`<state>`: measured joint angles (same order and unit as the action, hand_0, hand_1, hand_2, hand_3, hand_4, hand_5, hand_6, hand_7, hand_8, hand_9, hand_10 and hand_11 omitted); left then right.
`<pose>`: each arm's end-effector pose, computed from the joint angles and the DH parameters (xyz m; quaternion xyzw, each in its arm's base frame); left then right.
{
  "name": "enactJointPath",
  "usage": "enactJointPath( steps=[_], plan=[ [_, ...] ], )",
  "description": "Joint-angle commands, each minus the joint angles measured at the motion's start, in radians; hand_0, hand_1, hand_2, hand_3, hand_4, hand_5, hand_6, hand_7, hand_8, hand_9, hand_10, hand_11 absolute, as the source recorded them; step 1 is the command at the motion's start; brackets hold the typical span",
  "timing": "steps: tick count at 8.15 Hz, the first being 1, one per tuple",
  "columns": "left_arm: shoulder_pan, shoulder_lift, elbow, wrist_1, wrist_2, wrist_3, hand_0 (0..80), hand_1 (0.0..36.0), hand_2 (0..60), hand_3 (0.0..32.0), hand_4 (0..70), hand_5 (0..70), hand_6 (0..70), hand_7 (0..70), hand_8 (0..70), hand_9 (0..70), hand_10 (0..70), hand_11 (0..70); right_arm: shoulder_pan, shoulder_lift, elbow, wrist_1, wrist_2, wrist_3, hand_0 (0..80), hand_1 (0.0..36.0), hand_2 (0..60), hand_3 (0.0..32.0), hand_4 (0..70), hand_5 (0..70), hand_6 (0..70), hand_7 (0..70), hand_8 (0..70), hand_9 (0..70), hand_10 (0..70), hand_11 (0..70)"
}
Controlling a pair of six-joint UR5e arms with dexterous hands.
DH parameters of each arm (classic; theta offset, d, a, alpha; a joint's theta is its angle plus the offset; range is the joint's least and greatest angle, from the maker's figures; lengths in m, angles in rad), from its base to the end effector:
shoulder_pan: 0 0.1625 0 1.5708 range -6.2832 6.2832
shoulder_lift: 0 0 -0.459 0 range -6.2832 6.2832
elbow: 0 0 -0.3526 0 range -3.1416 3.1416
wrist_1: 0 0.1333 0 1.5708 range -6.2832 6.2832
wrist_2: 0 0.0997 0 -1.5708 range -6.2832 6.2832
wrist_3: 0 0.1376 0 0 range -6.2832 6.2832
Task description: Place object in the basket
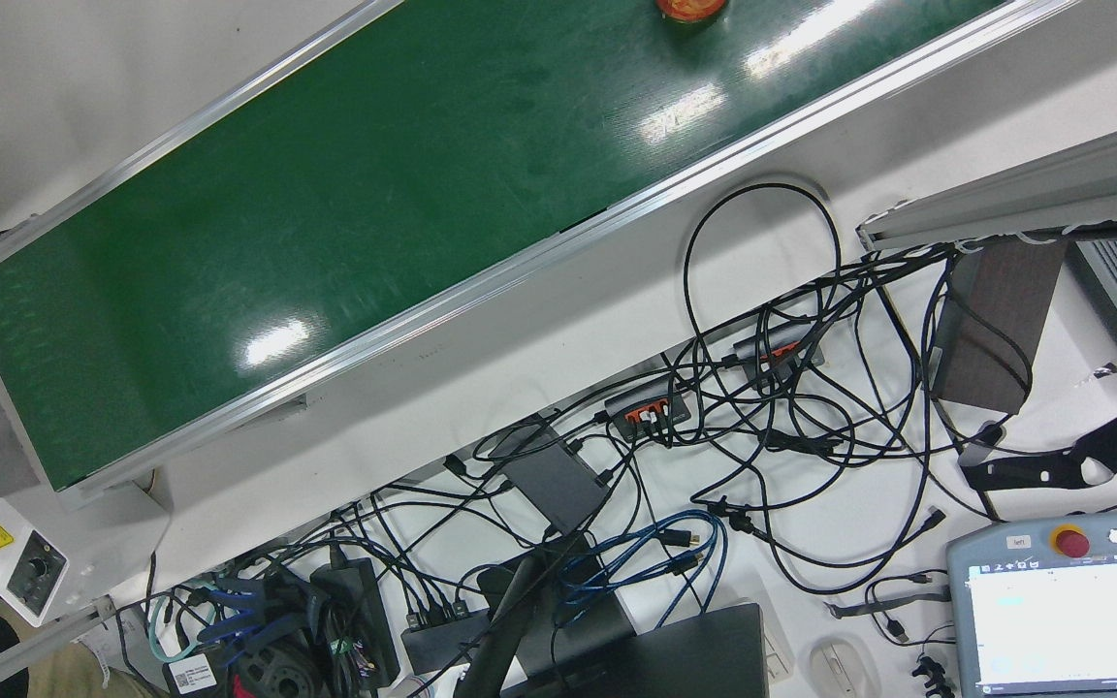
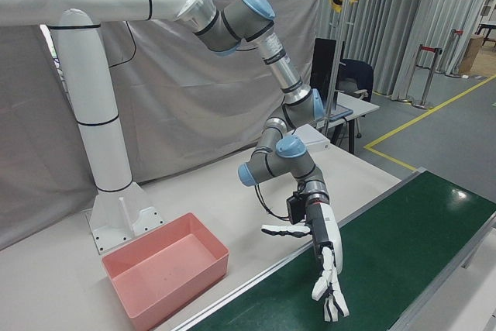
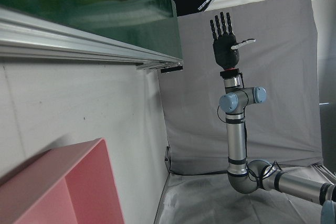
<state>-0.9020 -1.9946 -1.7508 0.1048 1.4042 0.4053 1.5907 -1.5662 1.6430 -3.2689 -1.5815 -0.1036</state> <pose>0.2780 -0.6035 0.4033 -0.0704 0.8550 -0.4738 0.1989 0.1415 -0.4833 0.7010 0.0386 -0.6879 0.7239 0.0340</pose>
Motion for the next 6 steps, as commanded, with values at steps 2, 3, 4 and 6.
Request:
enactJointPath(
  steps=[2,3,4,6],
  plan=[
    [-0.002,-0.001,-0.012,-0.001,0.001,0.000,52.4,12.8,0.0,2.4,13.2,18.2,0.6,0.0,7.4,7.6,6.4,10.9,0.000,0.000,0.000,0.000,0.000,0.001,0.0,0.0,0.0,0.0,0.0,0.0,0.0,0.0,0.0,0.0,0.0,0.0],
    [-0.002,-0.001,-0.012,0.001,0.001,0.000,52.6,12.8,0.0,2.4,13.2,18.4,0.6,0.0,7.9,8.2,6.4,10.8,0.000,0.000,0.000,0.000,0.000,-0.001,0.0,0.0,0.0,0.0,0.0,0.0,0.0,0.0,0.0,0.0,0.0,0.0],
    [-0.002,-0.001,-0.012,-0.001,0.001,0.000,52.4,12.7,0.0,2.6,13.2,18.5,0.7,0.0,7.9,8.1,6.4,10.8,0.000,0.000,0.000,0.000,0.000,0.001,0.0,0.0,0.0,0.0,0.0,0.0,0.0,0.0,0.0,0.0,0.0,0.0],
    [-0.002,-0.001,-0.012,-0.001,0.001,0.000,51.6,12.1,0.0,1.2,13.4,20.3,1.1,0.2,8.6,9.1,6.6,11.1,0.000,0.000,0.000,0.000,0.000,0.001,0.0,0.0,0.0,0.0,0.0,0.0,0.0,0.0,0.0,0.0,0.0,0.0]
  ],
)
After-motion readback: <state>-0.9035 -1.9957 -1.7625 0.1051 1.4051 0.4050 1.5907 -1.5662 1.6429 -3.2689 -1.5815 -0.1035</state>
